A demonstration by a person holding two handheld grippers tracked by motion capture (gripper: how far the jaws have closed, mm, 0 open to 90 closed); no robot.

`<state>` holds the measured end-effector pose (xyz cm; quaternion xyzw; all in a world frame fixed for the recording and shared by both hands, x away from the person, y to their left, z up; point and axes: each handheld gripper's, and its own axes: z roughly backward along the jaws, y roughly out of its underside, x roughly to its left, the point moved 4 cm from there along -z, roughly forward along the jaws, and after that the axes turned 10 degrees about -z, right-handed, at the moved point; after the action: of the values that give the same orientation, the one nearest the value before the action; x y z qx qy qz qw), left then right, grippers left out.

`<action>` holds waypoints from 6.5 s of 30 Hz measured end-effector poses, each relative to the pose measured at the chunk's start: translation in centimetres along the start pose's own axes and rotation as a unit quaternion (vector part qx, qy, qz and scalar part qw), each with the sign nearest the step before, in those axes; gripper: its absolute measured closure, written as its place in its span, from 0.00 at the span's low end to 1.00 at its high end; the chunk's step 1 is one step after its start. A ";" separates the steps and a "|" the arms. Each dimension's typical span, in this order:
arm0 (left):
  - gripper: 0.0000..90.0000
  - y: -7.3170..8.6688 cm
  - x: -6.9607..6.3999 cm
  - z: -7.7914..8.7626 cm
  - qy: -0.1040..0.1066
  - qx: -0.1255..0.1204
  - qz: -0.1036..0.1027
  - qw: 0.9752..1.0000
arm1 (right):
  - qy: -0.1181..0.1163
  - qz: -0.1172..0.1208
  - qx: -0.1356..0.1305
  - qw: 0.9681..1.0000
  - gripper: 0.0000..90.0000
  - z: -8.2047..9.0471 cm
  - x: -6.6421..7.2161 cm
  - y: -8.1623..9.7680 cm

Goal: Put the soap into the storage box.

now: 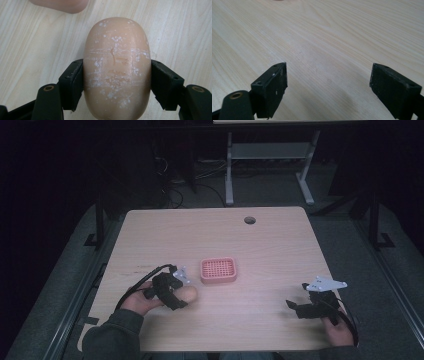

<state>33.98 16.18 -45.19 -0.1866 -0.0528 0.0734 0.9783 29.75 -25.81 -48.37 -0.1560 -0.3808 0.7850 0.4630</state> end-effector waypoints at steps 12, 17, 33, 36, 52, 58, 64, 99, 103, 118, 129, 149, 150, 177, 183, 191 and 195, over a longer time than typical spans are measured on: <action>0.36 -1.0 0.9 0.8 -0.005 -0.006 -0.006 1.000 | -0.002 0.002 -0.001 1.000 0.16 -0.1 0.1 0.0; 0.36 -1.4 1.4 0.9 -0.003 -0.008 -0.006 1.000 | -0.001 0.001 -0.002 1.000 0.16 0.0 0.1 0.0; 0.36 -2.2 2.4 0.5 0.005 -0.009 -0.006 1.000 | -0.002 -0.002 -0.001 1.000 0.16 0.0 -0.1 0.1; 0.36 -2.6 2.6 0.5 0.003 -0.009 -0.010 1.000 | -0.001 -0.002 -0.003 1.000 0.16 0.0 -0.1 0.1; 0.36 -4.6 4.0 0.7 0.003 -0.009 -0.022 1.000 | -0.002 -0.002 -0.008 1.000 0.16 0.1 -0.3 0.0; 0.36 -5.2 4.4 0.7 0.005 -0.007 -0.027 1.000 | -0.003 -0.002 -0.009 1.000 0.16 0.1 -0.3 0.0; 0.36 -5.8 4.8 0.6 0.004 -0.006 -0.031 0.999 | -0.003 -0.002 -0.008 1.000 0.16 0.1 -0.4 0.0; 0.36 -9.9 6.7 -0.9 0.008 -0.009 -0.046 0.999 | -0.006 -0.003 -0.014 1.000 0.16 0.1 -0.2 -0.2; 0.36 -10.2 7.1 -1.1 0.007 -0.008 -0.045 0.999 | -0.006 -0.003 -0.015 1.000 0.16 0.2 -0.2 -0.2; 0.36 -11.0 7.6 -2.0 0.014 -0.011 -0.044 0.999 | -0.008 -0.004 -0.016 1.000 0.16 0.2 -0.2 -0.2; 0.36 -11.1 8.1 -3.2 0.020 -0.008 -0.034 0.999 | -0.008 -0.004 -0.016 1.000 0.16 0.2 -0.3 -0.2; 0.36 -11.4 8.6 -4.6 0.020 -0.004 -0.030 0.999 | -0.011 -0.005 -0.016 1.000 0.16 0.3 -0.2 -0.2; 0.36 -11.4 8.6 -4.7 0.020 -0.005 -0.030 0.999 | -0.011 -0.006 -0.016 1.000 0.16 0.3 -0.2 -0.2; 0.36 -11.1 8.9 -5.3 0.018 0.005 -0.031 0.999 | -0.011 -0.005 -0.017 1.000 0.16 0.3 -0.3 -0.2; 0.36 -11.1 8.9 -5.4 0.019 0.004 -0.032 0.999 | -0.012 -0.007 -0.015 1.000 0.16 0.3 -0.2 -0.1; 0.36 -11.1 8.9 -5.4 0.019 0.006 -0.030 0.999 | -0.012 -0.007 -0.015 1.000 0.16 0.3 -0.2 -0.1; 0.36 -11.1 8.9 -5.4 0.017 0.006 -0.031 0.999 | -0.011 -0.005 -0.017 1.000 0.16 0.3 -0.3 -0.2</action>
<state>44.82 5.48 -45.32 -0.1805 -0.0413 0.0396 0.9819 29.83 -26.12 -48.09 -0.1532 -0.4000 0.7778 0.4599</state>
